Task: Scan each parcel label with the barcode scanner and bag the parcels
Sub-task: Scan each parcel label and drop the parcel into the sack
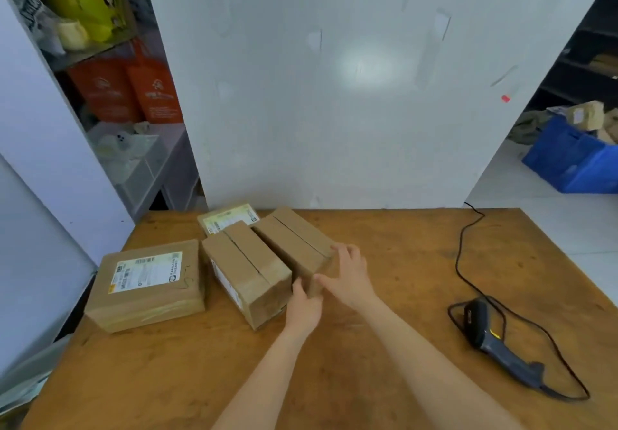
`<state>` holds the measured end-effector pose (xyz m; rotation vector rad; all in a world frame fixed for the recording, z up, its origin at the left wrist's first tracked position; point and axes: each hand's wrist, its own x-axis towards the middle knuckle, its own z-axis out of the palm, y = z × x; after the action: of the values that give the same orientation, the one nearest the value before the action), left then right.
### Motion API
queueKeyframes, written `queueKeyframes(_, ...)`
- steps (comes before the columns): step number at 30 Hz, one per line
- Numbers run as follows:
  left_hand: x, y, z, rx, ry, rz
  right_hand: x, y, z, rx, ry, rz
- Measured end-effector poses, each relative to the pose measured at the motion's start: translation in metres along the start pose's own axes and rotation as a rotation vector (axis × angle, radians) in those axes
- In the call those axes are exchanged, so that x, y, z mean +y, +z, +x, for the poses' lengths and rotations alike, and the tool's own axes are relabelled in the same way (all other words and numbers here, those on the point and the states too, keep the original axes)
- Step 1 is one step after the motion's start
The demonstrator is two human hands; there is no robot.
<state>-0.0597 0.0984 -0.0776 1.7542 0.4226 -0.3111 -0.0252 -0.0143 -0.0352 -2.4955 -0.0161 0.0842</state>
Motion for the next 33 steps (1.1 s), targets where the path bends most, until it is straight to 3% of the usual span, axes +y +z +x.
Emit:
queueKeyframes(11,0.003,0.019,-0.006,0.214,-0.049,-0.007,0.021,-0.007,0.04,-0.126,-0.11,0.039)
queueKeyframes(14,0.0,0.037,-0.017,0.298,-0.073,-0.046,0.039,-0.026,0.041,-0.116,-0.037,0.229)
queueKeyframes(19,0.003,0.071,-0.027,0.467,-0.26,-0.246,0.087,-0.061,0.043,-0.185,0.094,0.437)
queueKeyframes(24,0.017,0.088,-0.028,0.662,-0.155,-0.322,0.144,-0.102,0.036,-0.404,0.365,0.671)
queueKeyframes(30,0.018,0.104,-0.032,0.448,-0.248,-0.323,0.203,-0.13,0.023,-0.489,0.511,0.711)
queueKeyframes(33,0.014,0.119,-0.037,0.398,-0.256,-0.279,0.214,-0.125,0.018,-0.384,0.519,0.801)
